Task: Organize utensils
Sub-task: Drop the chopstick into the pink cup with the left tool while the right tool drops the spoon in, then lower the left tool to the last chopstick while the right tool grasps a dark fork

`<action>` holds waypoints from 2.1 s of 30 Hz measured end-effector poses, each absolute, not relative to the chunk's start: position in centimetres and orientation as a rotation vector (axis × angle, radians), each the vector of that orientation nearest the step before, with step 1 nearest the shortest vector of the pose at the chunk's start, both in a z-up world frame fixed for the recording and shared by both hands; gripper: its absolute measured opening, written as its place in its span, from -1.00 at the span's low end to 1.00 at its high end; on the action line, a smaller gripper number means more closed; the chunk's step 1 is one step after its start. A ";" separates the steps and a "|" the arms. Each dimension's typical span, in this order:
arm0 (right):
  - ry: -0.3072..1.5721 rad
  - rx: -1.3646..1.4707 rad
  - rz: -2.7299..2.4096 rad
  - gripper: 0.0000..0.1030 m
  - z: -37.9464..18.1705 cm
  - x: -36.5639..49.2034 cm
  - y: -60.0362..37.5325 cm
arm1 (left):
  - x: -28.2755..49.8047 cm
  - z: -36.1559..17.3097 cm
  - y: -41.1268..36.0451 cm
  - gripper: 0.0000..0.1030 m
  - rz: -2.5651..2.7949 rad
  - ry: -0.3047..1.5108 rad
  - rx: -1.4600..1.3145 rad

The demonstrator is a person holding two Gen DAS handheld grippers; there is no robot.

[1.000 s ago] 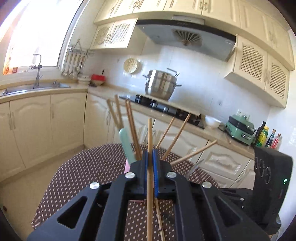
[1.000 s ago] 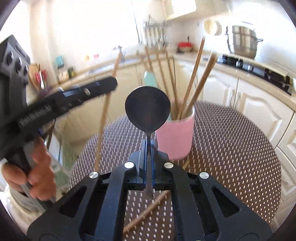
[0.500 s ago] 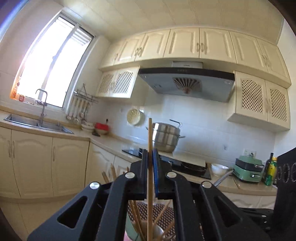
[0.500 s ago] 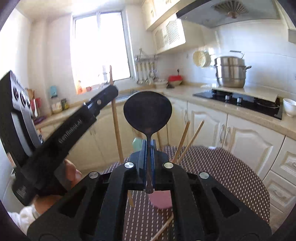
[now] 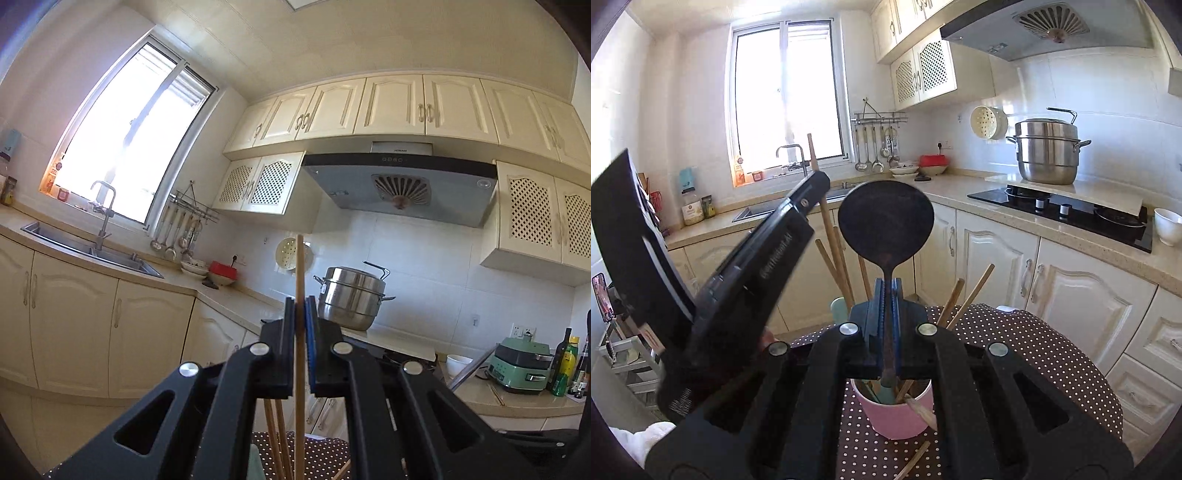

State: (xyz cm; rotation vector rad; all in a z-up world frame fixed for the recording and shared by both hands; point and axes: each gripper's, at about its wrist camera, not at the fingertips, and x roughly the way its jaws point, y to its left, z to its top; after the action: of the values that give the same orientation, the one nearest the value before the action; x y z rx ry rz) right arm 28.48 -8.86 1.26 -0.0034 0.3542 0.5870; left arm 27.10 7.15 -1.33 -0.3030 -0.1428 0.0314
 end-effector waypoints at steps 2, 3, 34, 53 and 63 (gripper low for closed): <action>0.359 -0.005 0.589 -0.93 1.2 28.8 -8.9 | 27.6 -1.9 7.3 -0.89 0.031 -0.121 -0.306; 0.363 -0.006 0.588 -0.93 1.1 28.9 -8.9 | 27.8 -2.2 7.3 -0.89 0.035 -0.104 -0.306; 0.484 -0.030 0.604 -0.86 0.8 30.5 -7.3 | 25.9 -3.8 10.5 0.13 0.013 0.233 -0.264; 0.396 -0.004 0.548 0.03 3.0 27.8 -8.5 | 22.4 -2.1 11.4 0.19 0.014 0.266 -0.274; 0.377 -0.026 0.502 0.05 3.5 24.6 -10.5 | 20.0 -1.3 9.1 0.21 -0.033 0.323 -0.236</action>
State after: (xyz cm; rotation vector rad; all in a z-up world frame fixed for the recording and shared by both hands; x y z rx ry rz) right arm 24.59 -10.48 3.47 -0.0263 0.3774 0.5017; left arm 20.05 9.09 -1.34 -0.2364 0.3226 -0.0328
